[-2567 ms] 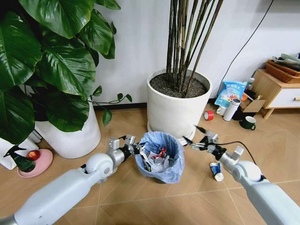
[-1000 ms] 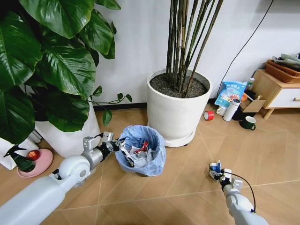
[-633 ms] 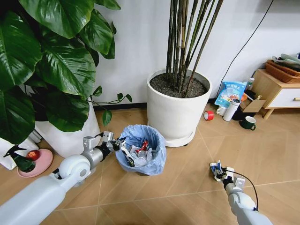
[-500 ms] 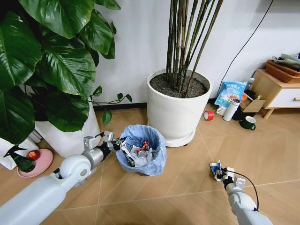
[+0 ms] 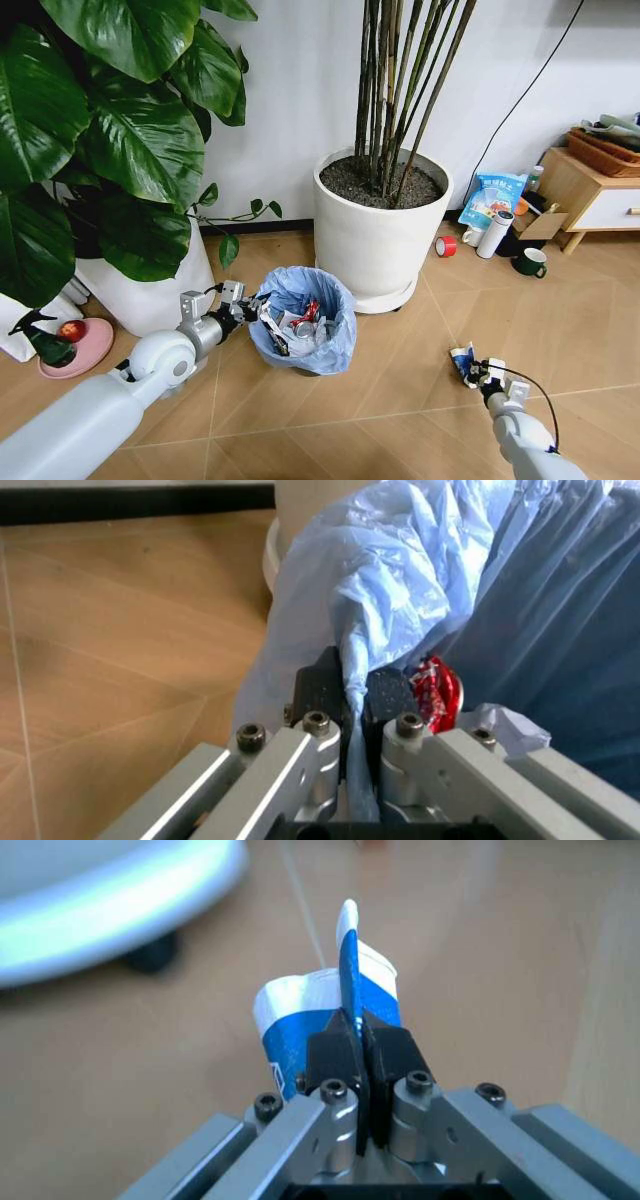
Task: Pick up the trash bin and place the garbage on the floor into it.
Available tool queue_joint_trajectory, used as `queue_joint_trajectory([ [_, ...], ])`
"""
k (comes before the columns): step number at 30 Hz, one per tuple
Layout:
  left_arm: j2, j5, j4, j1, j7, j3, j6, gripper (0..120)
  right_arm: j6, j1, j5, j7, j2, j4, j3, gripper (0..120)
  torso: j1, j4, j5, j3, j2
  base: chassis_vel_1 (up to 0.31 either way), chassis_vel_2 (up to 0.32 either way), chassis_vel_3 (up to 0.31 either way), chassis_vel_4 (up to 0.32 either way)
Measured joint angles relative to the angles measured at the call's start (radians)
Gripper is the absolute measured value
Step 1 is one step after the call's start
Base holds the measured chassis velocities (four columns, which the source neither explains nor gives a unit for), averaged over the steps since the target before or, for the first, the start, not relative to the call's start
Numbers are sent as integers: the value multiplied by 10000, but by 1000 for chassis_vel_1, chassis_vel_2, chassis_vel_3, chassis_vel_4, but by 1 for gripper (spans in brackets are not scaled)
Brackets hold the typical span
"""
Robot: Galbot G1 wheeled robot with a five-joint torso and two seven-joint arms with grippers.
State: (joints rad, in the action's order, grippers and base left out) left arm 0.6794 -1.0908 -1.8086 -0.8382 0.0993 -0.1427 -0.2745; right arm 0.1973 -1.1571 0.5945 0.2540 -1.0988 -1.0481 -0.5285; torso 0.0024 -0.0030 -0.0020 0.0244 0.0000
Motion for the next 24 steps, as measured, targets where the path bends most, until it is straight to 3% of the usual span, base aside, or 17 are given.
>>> queue_joint_trajectory([
  [2,-67,-25,118,173,-55,-304,5,0,997,-46,37,1342,279,-131,-90,0,0,6,5,0,0,0,0,0,0],
  [4,-46,-70,348,491,-98,-735,5,0,1814,-195,1016,3740,817,-436,-95,0,0,7,3,0,0,0,0,0,0],
  [5,-46,-70,348,491,-98,-735,5,0,1814,-195,1016,3740,817,-436,-95,0,0,7,3,0,0,0,0,0,0],
  [9,327,-130,968,1061,-102,-1530,5,0,2137,-336,3008,7572,1604,-1670,142,0,0,1,3,1,0,0,0,0,0],
  [13,641,-134,1287,1421,-92,-1921,0,0,1660,-270,3904,8702,2060,-3162,475,0,0,5,1,1,0,0,0,0,0],
  [16,731,-136,1360,1514,-79,-2012,-3,0,1538,-199,4049,8786,2144,-3483,577,0,0,6,3,1,0,0,0,0,0],
  [18,992,-172,1505,1777,-25,-2275,-15,0,1141,162,4436,8760,2363,-4321,1111,0,0,2,-1,1,0,0,0,0,0],
  [24,1402,-226,1632,2072,41,-2544,-28,0,829,941,4652,8377,2390,-5054,2271,0,1,6,-4,1,-1,0,0,0,0],
])
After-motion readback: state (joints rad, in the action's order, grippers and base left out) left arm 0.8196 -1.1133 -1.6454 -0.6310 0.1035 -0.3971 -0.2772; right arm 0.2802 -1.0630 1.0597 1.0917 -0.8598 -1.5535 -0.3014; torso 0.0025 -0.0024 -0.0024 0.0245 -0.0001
